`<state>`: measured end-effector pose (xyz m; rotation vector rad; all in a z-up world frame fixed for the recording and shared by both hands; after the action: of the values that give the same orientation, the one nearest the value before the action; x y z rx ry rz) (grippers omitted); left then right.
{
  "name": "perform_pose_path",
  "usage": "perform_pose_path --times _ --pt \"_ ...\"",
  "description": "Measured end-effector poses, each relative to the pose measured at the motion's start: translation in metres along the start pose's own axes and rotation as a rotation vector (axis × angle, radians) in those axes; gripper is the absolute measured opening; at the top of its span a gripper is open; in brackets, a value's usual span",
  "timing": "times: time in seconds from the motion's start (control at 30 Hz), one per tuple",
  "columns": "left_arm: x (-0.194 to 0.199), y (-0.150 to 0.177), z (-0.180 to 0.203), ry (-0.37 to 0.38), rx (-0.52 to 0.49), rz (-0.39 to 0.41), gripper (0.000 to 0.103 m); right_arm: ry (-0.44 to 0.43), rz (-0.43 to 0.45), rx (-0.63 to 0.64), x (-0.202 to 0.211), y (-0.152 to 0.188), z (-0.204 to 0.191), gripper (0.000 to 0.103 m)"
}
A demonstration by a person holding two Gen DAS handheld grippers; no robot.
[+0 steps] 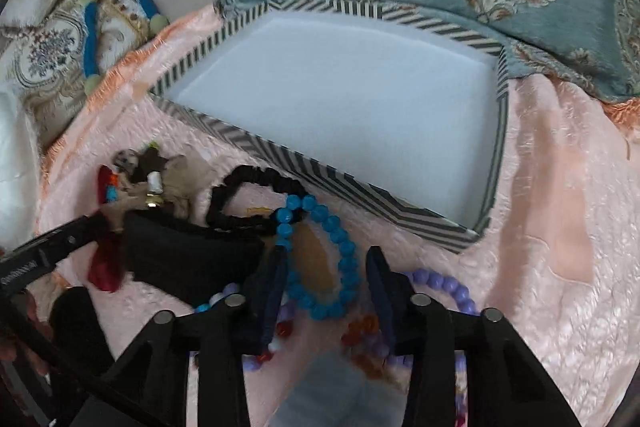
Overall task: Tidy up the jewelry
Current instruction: 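Grasp the red bow with the left tool while the right tool grasps the blue bead bracelet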
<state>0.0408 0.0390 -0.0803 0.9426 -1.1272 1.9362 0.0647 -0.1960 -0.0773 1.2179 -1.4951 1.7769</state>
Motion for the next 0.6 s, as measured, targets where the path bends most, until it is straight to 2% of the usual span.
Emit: perform_pose_path --times 0.03,0.1,0.17,0.2,0.3,0.47,0.6 --pt "-0.004 -0.001 -0.002 0.011 0.011 -0.008 0.059 -0.013 -0.003 -0.011 -0.004 0.000 0.003 0.023" --pt "-0.007 -0.001 -0.003 0.021 0.020 -0.016 0.043 -0.033 0.001 -0.018 -0.009 0.000 0.005 0.016" --pt "-0.008 -0.001 -0.004 0.032 0.009 -0.011 0.034 -0.029 0.013 -0.009 -0.009 0.000 0.005 0.008" --pt "-0.007 0.000 -0.004 0.040 0.004 -0.007 0.024 -0.029 0.017 -0.008 -0.007 0.000 0.005 0.008" --pt "0.001 -0.001 -0.005 0.072 -0.001 -0.008 0.013 -0.032 0.056 -0.013 0.006 -0.001 0.003 0.008" --pt "0.021 -0.002 -0.011 0.091 -0.003 0.022 0.010 -0.059 0.145 -0.038 0.045 -0.003 0.001 0.008" --pt "0.043 -0.006 -0.012 0.106 -0.011 0.064 0.010 -0.062 0.183 -0.047 0.066 -0.005 0.001 0.008"
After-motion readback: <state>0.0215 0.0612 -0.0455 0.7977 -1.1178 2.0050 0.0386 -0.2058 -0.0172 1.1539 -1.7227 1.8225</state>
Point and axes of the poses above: each gripper's, at about its wrist camera, not at the fingertips, and x roughly against the way its jaws point, z to its right, y to its underside, the point moved 4 cm from there along -x, roughly the way its jaws point, and after that the axes turned 10 degrees about x, right-handed, at the moved point
